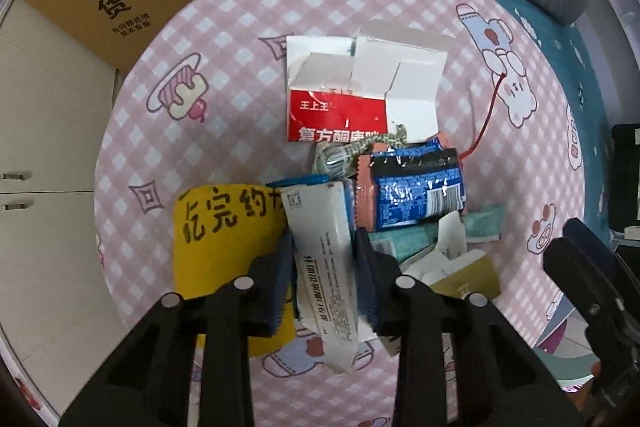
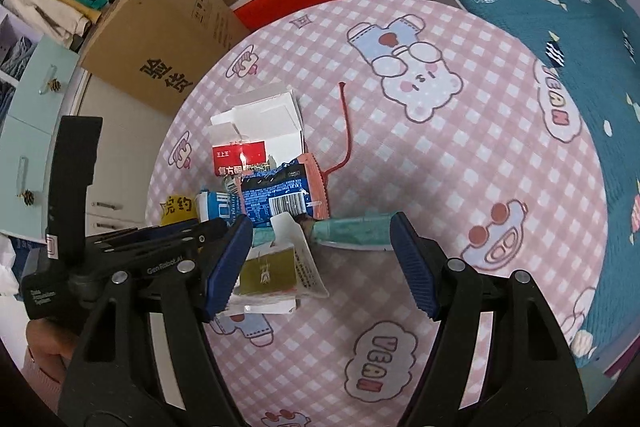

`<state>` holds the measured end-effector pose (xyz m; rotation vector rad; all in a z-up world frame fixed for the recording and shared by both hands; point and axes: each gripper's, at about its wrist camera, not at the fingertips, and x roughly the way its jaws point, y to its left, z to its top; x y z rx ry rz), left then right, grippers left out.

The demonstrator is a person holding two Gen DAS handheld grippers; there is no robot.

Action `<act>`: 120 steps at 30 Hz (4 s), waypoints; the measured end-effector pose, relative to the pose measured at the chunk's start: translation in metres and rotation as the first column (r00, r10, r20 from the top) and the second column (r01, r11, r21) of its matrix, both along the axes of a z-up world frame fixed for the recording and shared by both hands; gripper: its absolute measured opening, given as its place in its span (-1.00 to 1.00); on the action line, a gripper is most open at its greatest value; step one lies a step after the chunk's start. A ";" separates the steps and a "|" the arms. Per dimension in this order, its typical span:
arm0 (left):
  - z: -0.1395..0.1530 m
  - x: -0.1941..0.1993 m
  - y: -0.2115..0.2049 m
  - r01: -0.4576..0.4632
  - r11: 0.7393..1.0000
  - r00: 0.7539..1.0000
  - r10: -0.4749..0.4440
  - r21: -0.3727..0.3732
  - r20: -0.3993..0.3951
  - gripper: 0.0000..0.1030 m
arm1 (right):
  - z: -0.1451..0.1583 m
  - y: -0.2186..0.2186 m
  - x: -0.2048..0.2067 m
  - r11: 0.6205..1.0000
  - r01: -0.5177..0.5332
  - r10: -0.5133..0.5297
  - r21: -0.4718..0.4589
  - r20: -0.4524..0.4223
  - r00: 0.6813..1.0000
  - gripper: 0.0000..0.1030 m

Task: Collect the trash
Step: 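Grasp the white-blue tube box with the left tool while the right tool grasps the blue snack bag, then carry both items to the bin while the right tool opens, dropping the snack bag in, then open the left tool over the bin to drop the white box, then move both open tools back toward the table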

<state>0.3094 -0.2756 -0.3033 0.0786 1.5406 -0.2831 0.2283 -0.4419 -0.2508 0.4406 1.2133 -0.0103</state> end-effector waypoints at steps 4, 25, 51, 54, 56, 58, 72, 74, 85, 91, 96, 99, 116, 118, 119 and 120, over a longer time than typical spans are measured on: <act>0.013 0.001 0.006 -0.018 0.999 1.000 0.018 -0.040 0.011 -0.50 | -0.005 0.013 0.013 0.998 -0.064 0.063 -0.021 -0.014 0.998 0.37; 0.020 0.000 0.039 -0.112 0.992 0.994 0.113 -0.057 0.000 -0.49 | -0.068 0.053 0.069 0.985 -0.149 0.136 -0.090 -0.140 0.981 0.48; 0.093 -0.036 0.080 -0.059 0.970 0.991 0.086 -0.235 0.106 -0.49 | 0.062 0.073 -0.003 0.989 -0.063 0.081 -0.137 0.131 0.988 0.04; 0.110 -0.053 0.114 -0.059 0.963 0.986 0.098 -0.263 0.138 -0.49 | 0.076 0.112 -0.016 0.987 -0.084 0.105 -0.134 0.163 0.981 0.04; 0.117 -0.063 0.139 -0.067 0.962 0.982 0.110 -0.263 0.153 -0.49 | 0.082 0.140 -0.025 0.988 -0.097 0.118 -0.120 0.177 0.977 0.04; 0.121 -0.075 0.174 -0.088 0.958 0.978 0.134 -0.271 0.157 -0.49 | 0.085 0.176 -0.033 0.985 -0.130 0.148 -0.110 0.183 0.972 0.04; 0.104 -0.173 0.455 -0.414 0.900 0.891 0.431 -0.135 0.145 -0.49 | 0.050 0.443 -0.074 0.892 -0.443 0.433 0.087 0.113 0.894 0.04; 0.097 -0.182 0.488 -0.460 0.879 0.870 0.474 -0.120 0.137 -0.49 | 0.045 0.479 -0.077 0.868 -0.491 0.482 0.081 0.105 0.870 0.04; 0.062 -0.223 0.601 -0.628 0.778 0.773 0.628 -0.030 0.092 -0.48 | -0.001 0.578 -0.073 0.804 -0.595 0.595 0.013 0.021 0.804 0.38; 0.049 -0.220 0.601 -0.621 0.784 0.781 0.621 -0.026 0.067 -0.48 | -0.006 0.578 -0.072 0.808 -0.589 0.589 0.005 0.003 0.808 0.38; 0.043 -0.209 0.588 -0.590 0.807 0.805 0.591 -0.031 0.056 -0.47 | 0.001 0.567 -0.070 0.819 -0.573 0.573 0.009 0.010 0.820 0.38; 0.042 -0.203 0.580 -0.569 0.822 0.820 0.570 -0.031 0.054 -0.47 | 0.006 0.556 -0.070 0.832 -0.555 0.554 0.002 0.022 0.832 0.39; 0.044 -0.163 0.521 -0.473 0.881 0.879 0.473 -0.015 0.058 -0.32 | 0.025 0.487 -0.069 0.903 -0.430 0.429 0.012 0.058 0.902 0.40; 0.048 -0.160 0.511 -0.462 0.887 0.884 0.462 -0.017 0.071 -0.14 | 0.027 0.477 -0.069 0.913 -0.408 0.407 0.013 0.062 0.911 0.40; 0.049 -0.159 0.506 -0.454 0.891 0.888 0.454 -0.019 0.075 -0.09 | 0.028 0.471 -0.070 0.916 -0.401 0.399 0.013 0.066 0.915 0.40; 0.051 -0.158 0.501 -0.446 0.895 0.892 0.446 -0.024 0.076 -0.09 | 0.030 0.464 -0.070 0.922 -0.387 0.386 0.012 0.072 0.920 0.40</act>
